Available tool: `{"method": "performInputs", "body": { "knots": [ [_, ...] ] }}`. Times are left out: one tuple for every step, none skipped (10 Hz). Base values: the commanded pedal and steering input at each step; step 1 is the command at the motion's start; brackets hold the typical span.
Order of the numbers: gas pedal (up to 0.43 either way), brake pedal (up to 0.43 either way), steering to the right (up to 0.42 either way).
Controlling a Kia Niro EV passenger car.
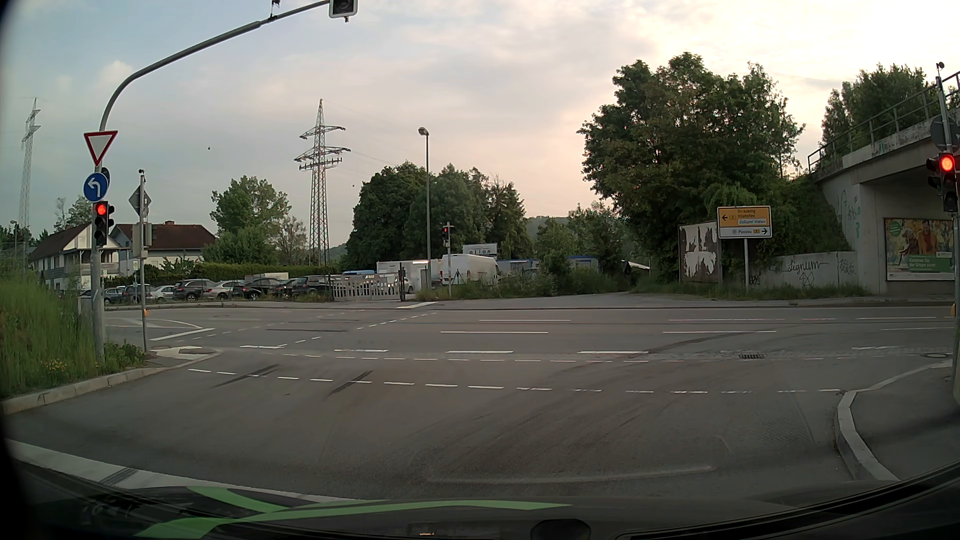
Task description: Follow the waypoints while adhering to traffic rules and regulations
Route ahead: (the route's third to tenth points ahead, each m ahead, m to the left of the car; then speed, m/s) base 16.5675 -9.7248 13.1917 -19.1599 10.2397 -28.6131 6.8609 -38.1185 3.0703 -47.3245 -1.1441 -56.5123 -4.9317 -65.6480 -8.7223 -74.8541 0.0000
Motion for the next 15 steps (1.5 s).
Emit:
{"method": "performInputs", "body": {
  "knots": [
    [0.0, 0.256, 0.063],
    [0.0, 0.256, 0.063],
    [0.0, 0.256, 0.063],
    [0.0, 0.256, 0.063],
    [0.0, 0.256, 0.063],
    [0.0, 0.256, 0.063],
    [0.0, 0.262, 0.063],
    [0.0, 0.256, 0.063],
    [0.0, 0.256, 0.063],
    [0.0, 0.256, 0.063],
    [0.0, 0.256, 0.063],
    [0.0, 0.256, 0.063],
    [0.0, 0.256, 0.063],
    [0.0, 0.256, 0.063],
    [0.0, 0.256, 0.063]
  ]
}}
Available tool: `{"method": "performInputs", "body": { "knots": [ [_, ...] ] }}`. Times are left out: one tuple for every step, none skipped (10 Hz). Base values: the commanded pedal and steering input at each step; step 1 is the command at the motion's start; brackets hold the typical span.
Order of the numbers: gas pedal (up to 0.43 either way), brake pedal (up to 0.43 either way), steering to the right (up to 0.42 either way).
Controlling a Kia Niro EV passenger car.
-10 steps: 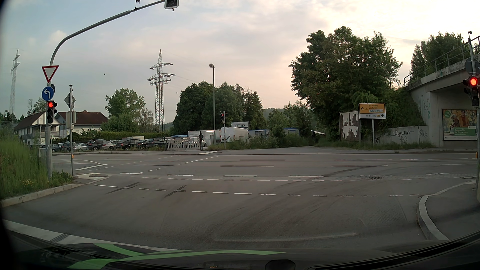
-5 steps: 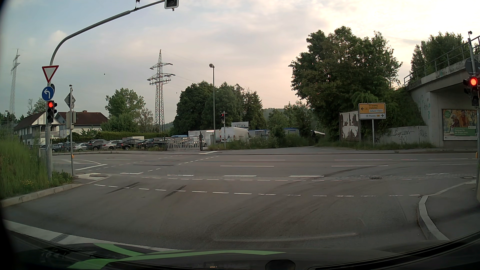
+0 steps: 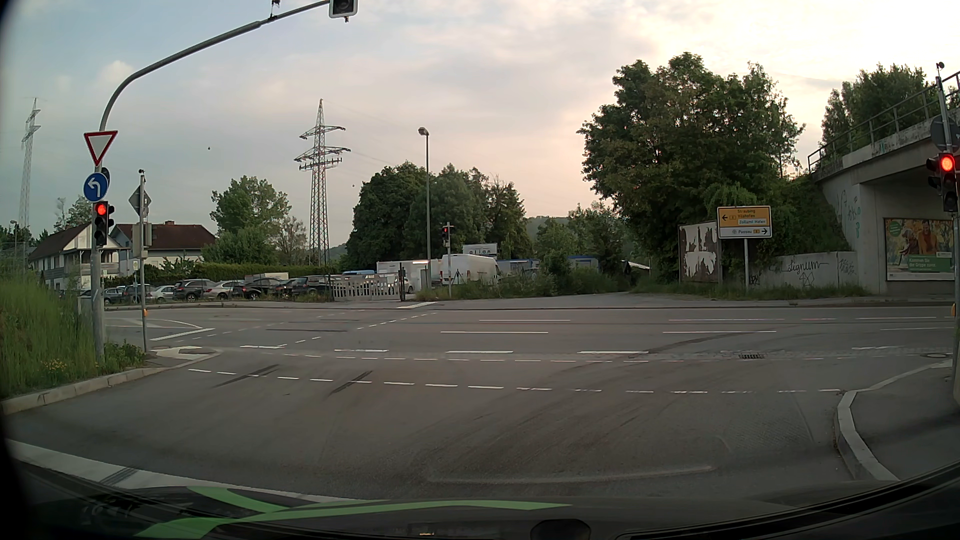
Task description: Follow the waypoints while adhering to traffic rules and regulations
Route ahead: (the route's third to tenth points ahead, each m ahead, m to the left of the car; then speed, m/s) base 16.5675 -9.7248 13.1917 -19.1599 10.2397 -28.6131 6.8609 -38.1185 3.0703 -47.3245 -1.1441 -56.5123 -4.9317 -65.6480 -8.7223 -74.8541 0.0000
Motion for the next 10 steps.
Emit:
{"method": "performInputs", "body": {
  "knots": [
    [0.0, 0.256, 0.063],
    [0.0, 0.256, 0.063],
    [0.0, 0.256, 0.063],
    [0.0, 0.256, 0.063],
    [0.0, 0.256, 0.063],
    [0.0, 0.256, 0.063],
    [0.0, 0.256, 0.063],
    [0.0, 0.256, 0.063],
    [0.0, 0.262, 0.063],
    [0.0, 0.256, 0.063]
  ]
}}
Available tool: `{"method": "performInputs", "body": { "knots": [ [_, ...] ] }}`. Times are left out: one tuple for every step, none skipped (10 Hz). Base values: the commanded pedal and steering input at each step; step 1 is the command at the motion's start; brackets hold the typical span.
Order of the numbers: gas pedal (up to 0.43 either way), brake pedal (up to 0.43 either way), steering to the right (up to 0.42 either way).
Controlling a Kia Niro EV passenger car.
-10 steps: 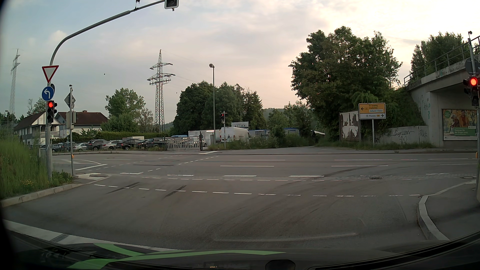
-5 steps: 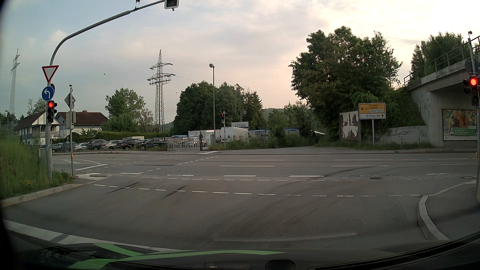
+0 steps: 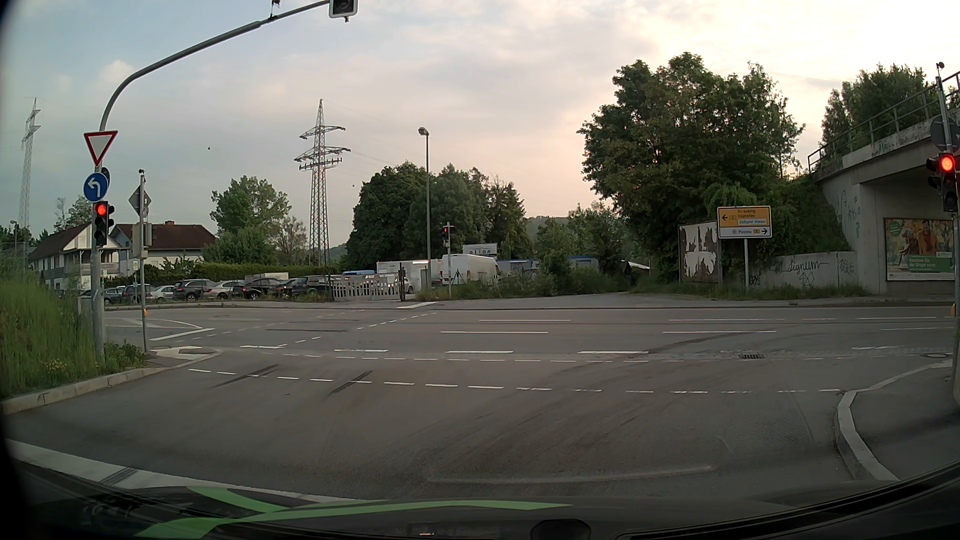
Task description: Follow the waypoints while adhering to traffic rules and regulations
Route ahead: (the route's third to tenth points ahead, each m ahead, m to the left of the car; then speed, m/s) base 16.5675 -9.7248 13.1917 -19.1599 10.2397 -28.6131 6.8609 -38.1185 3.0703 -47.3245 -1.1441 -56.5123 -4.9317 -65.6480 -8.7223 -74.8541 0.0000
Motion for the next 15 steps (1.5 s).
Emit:
{"method": "performInputs", "body": {
  "knots": [
    [0.0, 0.262, 0.063],
    [0.0, 0.256, 0.063],
    [0.0, 0.256, 0.063],
    [0.0, 0.256, 0.063],
    [0.0, 0.256, 0.063],
    [0.0, 0.256, 0.063],
    [0.0, 0.262, 0.063],
    [0.0, 0.256, 0.063],
    [0.0, 0.256, 0.063],
    [0.0, 0.256, 0.063],
    [0.0, 0.262, 0.063],
    [0.0, 0.262, 0.063],
    [0.0, 0.262, 0.063],
    [0.0, 0.262, 0.063],
    [0.0, 0.256, 0.063]
  ]
}}
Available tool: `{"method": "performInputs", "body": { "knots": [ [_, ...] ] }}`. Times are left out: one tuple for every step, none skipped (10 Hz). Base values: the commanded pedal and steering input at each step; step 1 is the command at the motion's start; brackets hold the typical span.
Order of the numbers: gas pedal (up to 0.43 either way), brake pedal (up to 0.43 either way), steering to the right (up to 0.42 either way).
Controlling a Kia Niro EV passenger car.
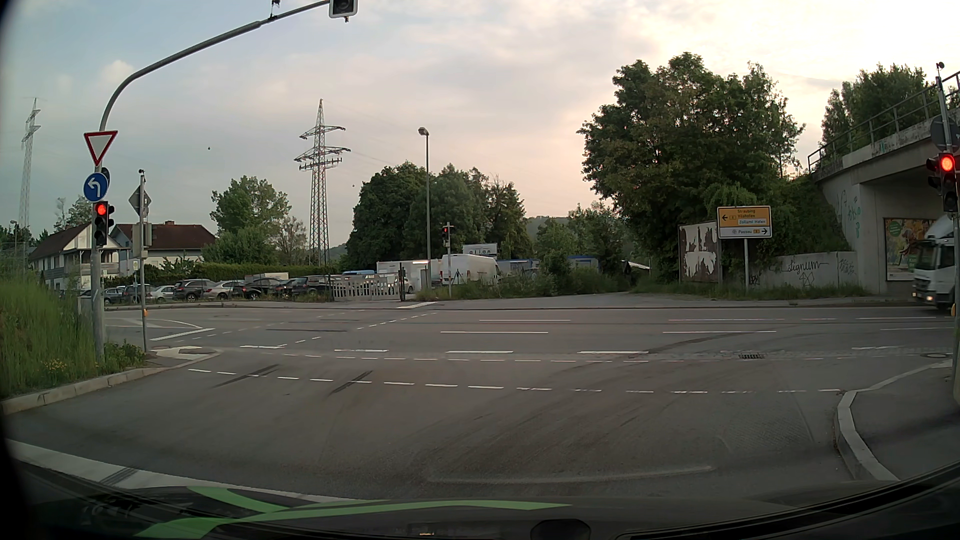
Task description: Follow the waypoints while adhering to traffic rules and regulations
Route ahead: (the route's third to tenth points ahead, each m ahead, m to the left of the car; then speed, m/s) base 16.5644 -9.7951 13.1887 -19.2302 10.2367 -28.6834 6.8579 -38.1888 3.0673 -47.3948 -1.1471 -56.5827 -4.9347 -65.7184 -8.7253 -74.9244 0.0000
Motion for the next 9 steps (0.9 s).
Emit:
{"method": "performInputs", "body": {
  "knots": [
    [0.0, 0.256, 0.063],
    [0.0, 0.262, 0.063],
    [0.0, 0.262, 0.063],
    [0.0, 0.262, 0.063],
    [0.0, 0.256, 0.063],
    [0.0, 0.256, 0.063],
    [0.0, 0.262, 0.063],
    [0.0, 0.262, 0.063],
    [0.0, 0.262, 0.063]
  ]
}}
